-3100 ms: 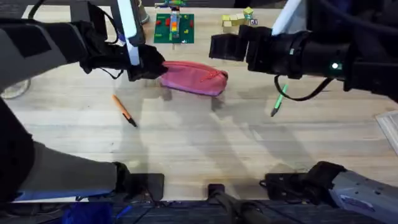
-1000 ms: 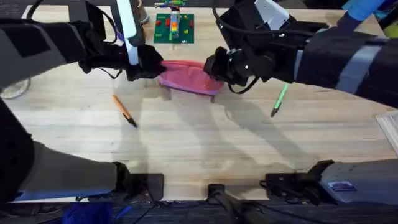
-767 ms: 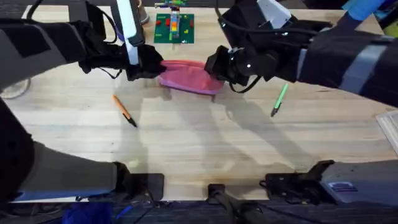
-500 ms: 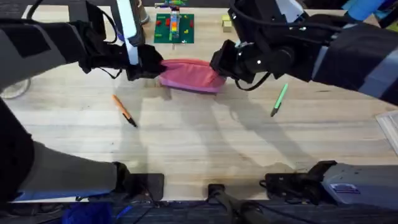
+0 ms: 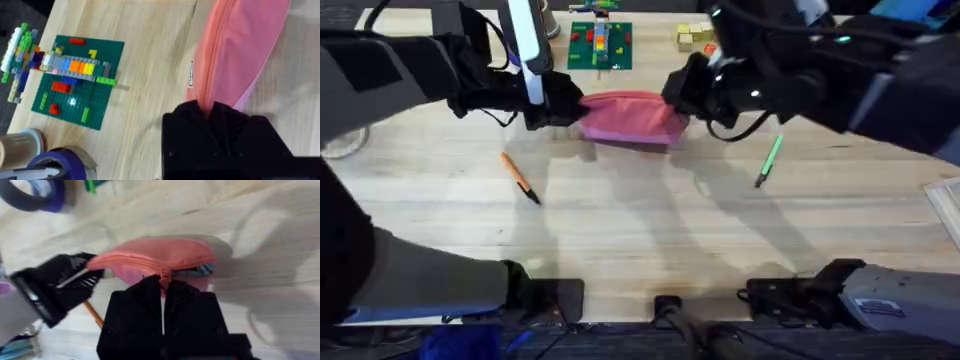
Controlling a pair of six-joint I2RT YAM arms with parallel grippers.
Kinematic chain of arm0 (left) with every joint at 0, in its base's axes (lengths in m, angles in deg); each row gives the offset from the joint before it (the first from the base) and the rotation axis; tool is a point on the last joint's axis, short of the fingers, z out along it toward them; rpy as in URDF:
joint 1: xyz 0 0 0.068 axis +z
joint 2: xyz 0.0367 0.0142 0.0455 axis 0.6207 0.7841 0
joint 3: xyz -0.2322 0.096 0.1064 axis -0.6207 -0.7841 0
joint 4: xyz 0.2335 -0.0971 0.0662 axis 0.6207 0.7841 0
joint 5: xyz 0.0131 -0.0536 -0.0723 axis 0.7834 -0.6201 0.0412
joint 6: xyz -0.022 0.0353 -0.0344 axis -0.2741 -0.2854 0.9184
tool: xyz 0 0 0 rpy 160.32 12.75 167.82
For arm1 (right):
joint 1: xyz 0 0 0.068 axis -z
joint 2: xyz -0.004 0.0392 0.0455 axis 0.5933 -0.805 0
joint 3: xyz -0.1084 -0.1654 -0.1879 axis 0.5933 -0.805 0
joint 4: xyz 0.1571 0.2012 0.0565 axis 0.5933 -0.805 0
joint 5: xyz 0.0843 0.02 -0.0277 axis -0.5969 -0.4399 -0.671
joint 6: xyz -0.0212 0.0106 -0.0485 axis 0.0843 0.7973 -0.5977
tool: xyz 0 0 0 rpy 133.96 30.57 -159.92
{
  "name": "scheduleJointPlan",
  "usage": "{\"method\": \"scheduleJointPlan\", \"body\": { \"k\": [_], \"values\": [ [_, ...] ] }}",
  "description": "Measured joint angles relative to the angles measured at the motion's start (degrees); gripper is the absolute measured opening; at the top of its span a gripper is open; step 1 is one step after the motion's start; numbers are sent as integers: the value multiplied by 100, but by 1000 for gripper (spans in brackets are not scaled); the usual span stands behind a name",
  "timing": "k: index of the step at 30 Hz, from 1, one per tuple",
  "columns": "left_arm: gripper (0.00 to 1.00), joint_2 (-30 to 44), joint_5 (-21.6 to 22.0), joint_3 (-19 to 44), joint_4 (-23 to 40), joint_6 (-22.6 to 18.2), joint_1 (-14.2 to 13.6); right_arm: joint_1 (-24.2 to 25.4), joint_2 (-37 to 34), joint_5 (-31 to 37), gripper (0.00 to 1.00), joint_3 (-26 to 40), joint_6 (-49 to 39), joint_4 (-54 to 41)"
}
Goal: Unzip the bag, pick up the pens from the table one at a time and place them inside, then zip the bag closed.
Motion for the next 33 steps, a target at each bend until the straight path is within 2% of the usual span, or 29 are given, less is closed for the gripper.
{"method": "scheduleJointPlan", "body": {
  "k": [5, 18, 27, 33],
  "values": [
    [43, 0, -90, -2, 13, -2, -54, 168, 291, -68, 32, 0, 2, 22],
    [42, 0, -271, -2, 33, 0, -62, 360, 272, -163, 31, 0, 7, 91],
    [42, 0, -71, -2, 27, -2, 34, 303, -499, -574, 31, 0, 31, 1359],
    [42, 0, -58, -2, 13, -2, 46, 67, -905, -774, 31, 0, 31, 1912]
  ]
}}
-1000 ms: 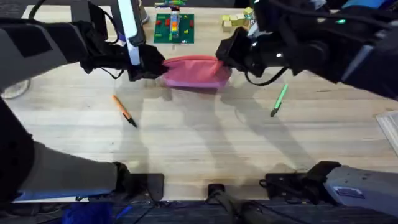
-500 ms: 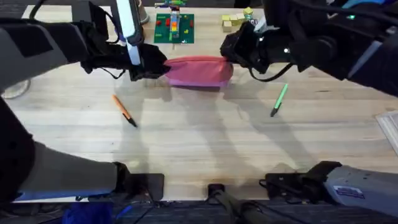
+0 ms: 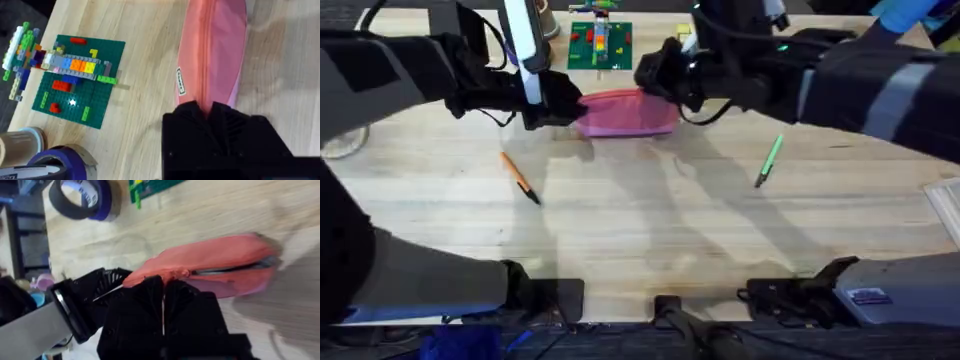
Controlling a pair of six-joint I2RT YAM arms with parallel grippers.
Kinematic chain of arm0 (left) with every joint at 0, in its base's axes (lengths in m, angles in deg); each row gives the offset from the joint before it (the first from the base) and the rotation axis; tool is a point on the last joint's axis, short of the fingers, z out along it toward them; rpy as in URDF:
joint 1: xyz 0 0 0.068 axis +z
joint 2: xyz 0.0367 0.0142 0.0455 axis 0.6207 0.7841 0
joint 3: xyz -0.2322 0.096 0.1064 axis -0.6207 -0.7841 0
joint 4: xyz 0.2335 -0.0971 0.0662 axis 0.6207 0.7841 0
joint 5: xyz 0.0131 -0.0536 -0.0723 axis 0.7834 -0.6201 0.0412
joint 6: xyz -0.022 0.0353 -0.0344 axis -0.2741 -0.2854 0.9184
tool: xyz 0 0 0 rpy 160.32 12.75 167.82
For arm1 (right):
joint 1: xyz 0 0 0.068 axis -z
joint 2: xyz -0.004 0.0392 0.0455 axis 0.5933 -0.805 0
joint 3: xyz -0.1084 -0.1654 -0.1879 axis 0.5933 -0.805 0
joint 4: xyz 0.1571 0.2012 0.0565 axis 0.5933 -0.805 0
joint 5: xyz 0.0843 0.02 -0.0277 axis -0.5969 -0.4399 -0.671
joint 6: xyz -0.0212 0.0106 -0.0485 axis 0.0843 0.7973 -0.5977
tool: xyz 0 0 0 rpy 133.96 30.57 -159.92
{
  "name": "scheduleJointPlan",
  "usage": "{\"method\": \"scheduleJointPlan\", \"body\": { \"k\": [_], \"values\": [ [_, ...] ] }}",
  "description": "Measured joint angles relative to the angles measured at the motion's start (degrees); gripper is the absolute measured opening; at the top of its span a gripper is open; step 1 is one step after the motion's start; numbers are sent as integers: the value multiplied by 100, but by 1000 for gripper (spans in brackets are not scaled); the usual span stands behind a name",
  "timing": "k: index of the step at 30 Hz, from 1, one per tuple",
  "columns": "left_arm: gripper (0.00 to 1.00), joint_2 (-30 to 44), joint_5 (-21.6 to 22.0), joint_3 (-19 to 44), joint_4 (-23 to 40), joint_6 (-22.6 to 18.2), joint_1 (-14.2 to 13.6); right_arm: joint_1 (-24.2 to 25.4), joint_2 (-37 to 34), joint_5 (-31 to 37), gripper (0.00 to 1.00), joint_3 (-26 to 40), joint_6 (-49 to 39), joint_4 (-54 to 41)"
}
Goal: Unzip the bag, pick up the pens from the table one at a time and place them inside, then zip the bag closed.
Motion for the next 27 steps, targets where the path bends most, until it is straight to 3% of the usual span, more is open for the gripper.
{"method": "scheduleJointPlan", "body": {
  "k": [17, 27],
  "values": [
    [42, 0, -17, 0, -22, 0, 0, -531, -864, -791, 31, 0, 35, 1970],
    [42, 0, -62, 1, 9, 0, 2, -786, -930, -917, 31, 0, -251, 2107]
  ]
}}
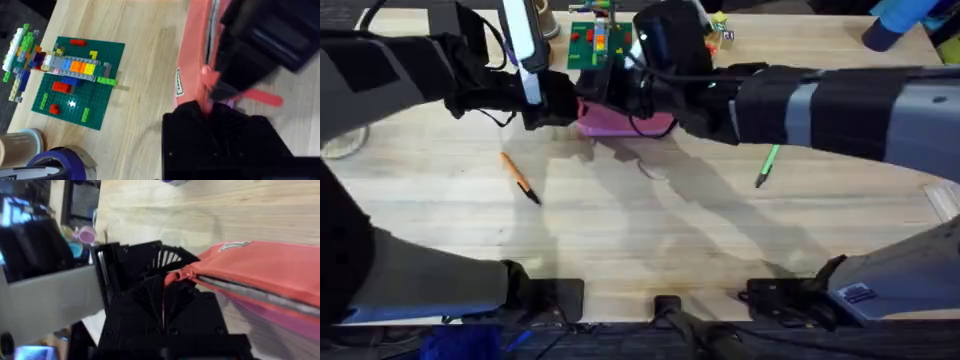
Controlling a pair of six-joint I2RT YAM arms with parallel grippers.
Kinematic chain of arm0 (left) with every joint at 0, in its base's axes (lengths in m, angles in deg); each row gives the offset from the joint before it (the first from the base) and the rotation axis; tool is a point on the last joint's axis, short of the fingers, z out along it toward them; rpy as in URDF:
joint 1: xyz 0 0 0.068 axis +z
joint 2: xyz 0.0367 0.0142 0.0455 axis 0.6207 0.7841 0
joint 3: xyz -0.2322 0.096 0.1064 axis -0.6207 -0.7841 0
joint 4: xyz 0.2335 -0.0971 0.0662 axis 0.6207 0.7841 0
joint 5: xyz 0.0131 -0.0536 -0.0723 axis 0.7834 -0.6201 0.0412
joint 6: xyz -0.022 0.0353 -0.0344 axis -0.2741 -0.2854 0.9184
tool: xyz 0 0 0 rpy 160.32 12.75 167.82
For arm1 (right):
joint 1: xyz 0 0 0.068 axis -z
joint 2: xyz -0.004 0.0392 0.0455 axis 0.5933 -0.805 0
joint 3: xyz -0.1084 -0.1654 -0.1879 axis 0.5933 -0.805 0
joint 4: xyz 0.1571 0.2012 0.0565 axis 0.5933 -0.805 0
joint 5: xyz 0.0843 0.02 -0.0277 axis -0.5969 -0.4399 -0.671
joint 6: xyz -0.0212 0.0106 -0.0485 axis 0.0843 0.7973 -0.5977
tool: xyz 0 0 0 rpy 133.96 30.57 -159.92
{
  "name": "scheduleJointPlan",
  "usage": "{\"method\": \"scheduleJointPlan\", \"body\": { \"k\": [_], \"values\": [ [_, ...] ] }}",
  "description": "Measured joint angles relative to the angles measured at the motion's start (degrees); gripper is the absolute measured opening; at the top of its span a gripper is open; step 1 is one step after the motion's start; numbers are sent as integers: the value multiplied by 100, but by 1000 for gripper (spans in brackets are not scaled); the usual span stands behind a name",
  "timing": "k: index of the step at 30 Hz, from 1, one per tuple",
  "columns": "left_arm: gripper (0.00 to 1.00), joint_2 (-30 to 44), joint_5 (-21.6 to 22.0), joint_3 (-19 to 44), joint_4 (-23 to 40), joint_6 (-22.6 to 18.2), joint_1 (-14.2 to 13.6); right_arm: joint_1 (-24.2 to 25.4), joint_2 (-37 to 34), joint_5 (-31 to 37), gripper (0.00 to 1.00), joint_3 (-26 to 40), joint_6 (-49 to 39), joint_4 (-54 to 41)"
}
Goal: Unzip the bag, pick up the pens from the table one at a time and place them inside, then zip the bag closed.
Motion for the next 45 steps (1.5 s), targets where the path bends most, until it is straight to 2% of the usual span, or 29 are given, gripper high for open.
{"method": "scheduleJointPlan", "body": {
  "k": [10, 12, 13, 16, 19, 20, 26, 30, 35, 42, 43, 45],
  "values": [
    [42, 0, -24, -1, 14, 0, 9, -217, 0, 311, 31, 0, -662, 1],
    [42, 0, -25, -1, 13, 0, 9, -203, 0, 282, 61, 0, -726, 15],
    [42, 0, -25, -1, 10, 0, 9, -193, 0, 227, 112, 0, -778, 33],
    [42, 0, -21, -1, -13, 0, -13, -180, 31, -132, 478, 12, -1038, 105],
    [42, 0, -36, -1, -4, -2, -3, -54, 118, -258, 912, 13, -1277, -284],
    [42, 0, -35, -1, -20, -2, -18, 1, 152, -350, 973, 15, -1354, -383],
    [42, 0, -29, -1, -28, -2, -28, 273, 647, -533, 995, 15, -1871, -1438],
    [42, 0, -29, 1, -27, -2, -28, 463, 1088, -371, 996, 15, -2263, -2288],
    [42, 0, -28, -1, -28, -1, -28, 506, 1811, 348, 996, 15, -2936, -3180],
    [42, 0, -30, -1, -32, -2, -28, 506, 2729, 1409, 996, 15, -3375, -3602],
    [72, 0, -28, -1, -33, -5, -28, 506, 2795, 1490, 996, 15, -3400, -3630],
    [355, 0, -75, 1, -52, 0, -28, 506, 2882, 1613, 996, 15, -3432, -3670]
  ]
}}
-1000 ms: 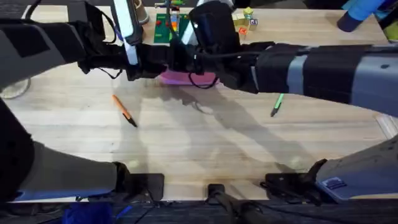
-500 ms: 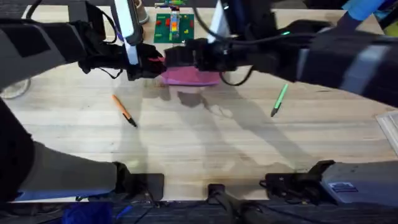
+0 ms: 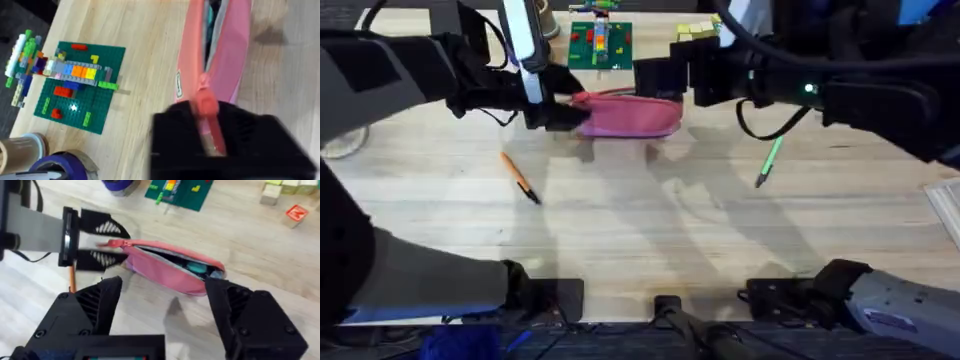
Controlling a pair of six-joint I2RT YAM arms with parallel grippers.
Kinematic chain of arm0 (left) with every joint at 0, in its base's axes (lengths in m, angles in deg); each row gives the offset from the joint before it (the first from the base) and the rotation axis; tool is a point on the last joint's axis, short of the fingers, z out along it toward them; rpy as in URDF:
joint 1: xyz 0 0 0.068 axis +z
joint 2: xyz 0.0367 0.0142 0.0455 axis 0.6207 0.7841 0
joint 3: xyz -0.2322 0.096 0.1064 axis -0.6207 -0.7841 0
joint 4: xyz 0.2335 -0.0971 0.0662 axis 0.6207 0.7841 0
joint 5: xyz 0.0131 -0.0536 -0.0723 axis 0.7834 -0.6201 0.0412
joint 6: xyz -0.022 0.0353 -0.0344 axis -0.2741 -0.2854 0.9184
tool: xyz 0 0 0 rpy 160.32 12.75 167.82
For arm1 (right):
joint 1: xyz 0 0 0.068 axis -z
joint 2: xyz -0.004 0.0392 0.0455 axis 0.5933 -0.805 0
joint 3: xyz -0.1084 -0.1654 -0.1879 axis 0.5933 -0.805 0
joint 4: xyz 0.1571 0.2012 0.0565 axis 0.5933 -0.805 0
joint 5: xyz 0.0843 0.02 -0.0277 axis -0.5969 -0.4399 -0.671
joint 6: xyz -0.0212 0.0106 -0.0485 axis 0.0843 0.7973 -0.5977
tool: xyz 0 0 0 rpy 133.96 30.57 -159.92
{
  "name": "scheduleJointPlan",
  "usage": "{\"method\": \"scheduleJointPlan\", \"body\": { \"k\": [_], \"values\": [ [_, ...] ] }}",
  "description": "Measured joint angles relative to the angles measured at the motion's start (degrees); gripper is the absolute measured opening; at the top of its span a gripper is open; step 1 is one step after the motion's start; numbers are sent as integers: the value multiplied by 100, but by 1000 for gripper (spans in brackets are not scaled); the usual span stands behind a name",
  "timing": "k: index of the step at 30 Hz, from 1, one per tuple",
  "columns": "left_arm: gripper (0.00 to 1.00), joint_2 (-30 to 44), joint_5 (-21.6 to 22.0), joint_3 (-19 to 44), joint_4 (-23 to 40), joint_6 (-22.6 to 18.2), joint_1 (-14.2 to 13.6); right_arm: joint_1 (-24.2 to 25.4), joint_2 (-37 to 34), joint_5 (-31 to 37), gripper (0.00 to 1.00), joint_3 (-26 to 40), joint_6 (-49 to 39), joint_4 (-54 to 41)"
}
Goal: Unzip the bag, pick up the pens from the table one at a time and place them inside, then zip the bag closed.
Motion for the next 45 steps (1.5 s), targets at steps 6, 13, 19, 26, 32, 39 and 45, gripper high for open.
{"method": "scheduleJointPlan", "body": {
  "k": [6, 13, 19, 26, 32, 39, 45],
  "values": [
    [990, -1, -104, 0, -1, 15, 0, 0, 0, 40, 996, 0, -394, -9],
    [993, -34, -117, 0, 27, 17, 7, 0, -193, -141, 996, 419, -1337, -339],
    [993, -741, -117, 0, 280, 17, 79, 0, -1089, -230, 996, 1611, -1883, -1464],
    [993, -1785, 39, 4, 1235, 18, 246, 0, -2187, -624, 972, 2839, -2470, -2064],
    [993, -2310, 363, 4, 2310, 18, 361, 2, -2683, -697, 498, 3270, -2855, -2118],
    [993, -2774, 558, 4, 2934, 20, 574, 218, -2792, -734, 29, 3274, -2965, -2107],
    [993, -2861, 641, 4, 2960, 20, 696, 504, -2832, -973, 30, 3281, -3854, -2212]
  ]
}}
